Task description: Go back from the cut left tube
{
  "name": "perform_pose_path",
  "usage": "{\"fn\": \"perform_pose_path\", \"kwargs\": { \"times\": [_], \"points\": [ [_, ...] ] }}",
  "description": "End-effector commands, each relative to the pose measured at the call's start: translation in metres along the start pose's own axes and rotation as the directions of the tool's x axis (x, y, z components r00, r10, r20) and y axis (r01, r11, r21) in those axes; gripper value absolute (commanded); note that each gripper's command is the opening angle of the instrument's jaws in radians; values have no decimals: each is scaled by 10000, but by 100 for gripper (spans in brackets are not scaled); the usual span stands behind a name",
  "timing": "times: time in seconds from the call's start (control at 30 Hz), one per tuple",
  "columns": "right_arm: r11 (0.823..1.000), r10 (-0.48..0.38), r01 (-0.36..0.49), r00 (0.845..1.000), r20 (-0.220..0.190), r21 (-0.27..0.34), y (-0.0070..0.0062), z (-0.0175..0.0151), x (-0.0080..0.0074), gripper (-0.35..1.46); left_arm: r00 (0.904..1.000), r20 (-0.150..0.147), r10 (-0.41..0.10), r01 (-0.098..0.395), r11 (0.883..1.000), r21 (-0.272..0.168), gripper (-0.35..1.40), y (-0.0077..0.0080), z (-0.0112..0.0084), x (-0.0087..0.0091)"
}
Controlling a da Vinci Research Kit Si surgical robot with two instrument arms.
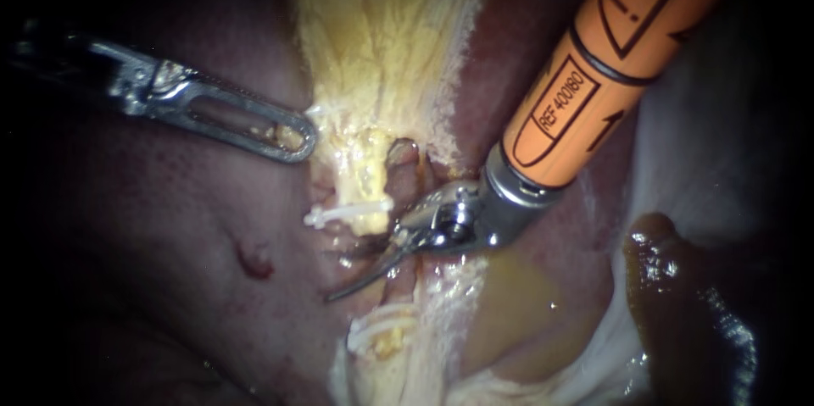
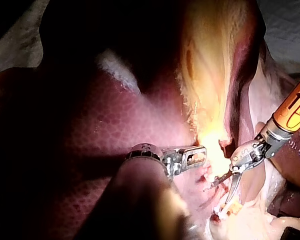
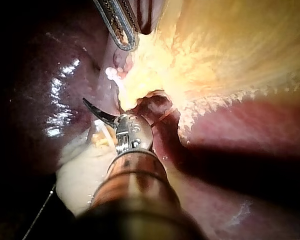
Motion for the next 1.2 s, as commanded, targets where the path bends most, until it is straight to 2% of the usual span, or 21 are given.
{"fn": "perform_pose_path", "kwargs": {
  "times": [0.03,0.17,0.3,0.43,0.53,0.6,0.7,0.73,0.93,1.07,1.13,1.17,1.2],
  "points": [
    [9999,-132,132,9999,-6,31,-1,-2,-1,131,10000,-3,0,0,10000,7,-35,0,-1,0],
    [9939,-1028,1019,9945,-197,-419,-10,-15,-5,138,10000,-7,2,-2,10000,12,-35,0,-2,0],
    [9647,-2217,2123,9740,-455,-1560,-26,-41,-14,143,10000,-10,4,-4,10000,15,-35,1,-2,1],
    [9333,-2970,2809,9540,-412,-2239,-37,-73,-24,143,10000,-13,7,-7,10000,19,-35,2,-3,1],
    [8982,-3459,3321,9383,31,-2880,-41,-102,-27,145,10000,-15,8,-8,10000,21,-35,3,-3,1],
    [8737,-3629,3624,9298,615,-3244,-44,-121,-24,145,10000,-14,8,-8,10000,21,-35,3,-3,1],
    [8495,-3685,3859,9220,1188,-3598,-49,-147,-19,145,10000,-14,7,-7,10000,21,-35,3,-3,1],
    [8441,-3717,3900,9202,1228,-3679,-51,-154,-18,145,10000,-14,7,-7,10000,21,-35,3,-3,1],
    [8229,-3672,3918,9194,1409,-4115,-62,-190,-11,145,10000,-14,8,-8,10000,21,-35,3,-3,1],
    [8095,-3555,3809,9236,1432,-4468,-66,-199,-9,145,10000,-11,6,-6,10000,17,-35,2,-2,0],
    [8146,-3524,3779,9250,1421,-4401,-67,-198,-9,145,10000,-4,3,-3,10000,8,-35,3,1,0],
    [8290,-3562,3786,9249,1332,-4116,-67,-197,-9,145,10000,3,4,-4,10000,-1,-35,3,3,0],
    [8311,-3550,3771,9255,1319,-4088,-67,-197,-10,145,10000,12,4,-4,10000,-11,-35,3,5,0]
  ]
}}
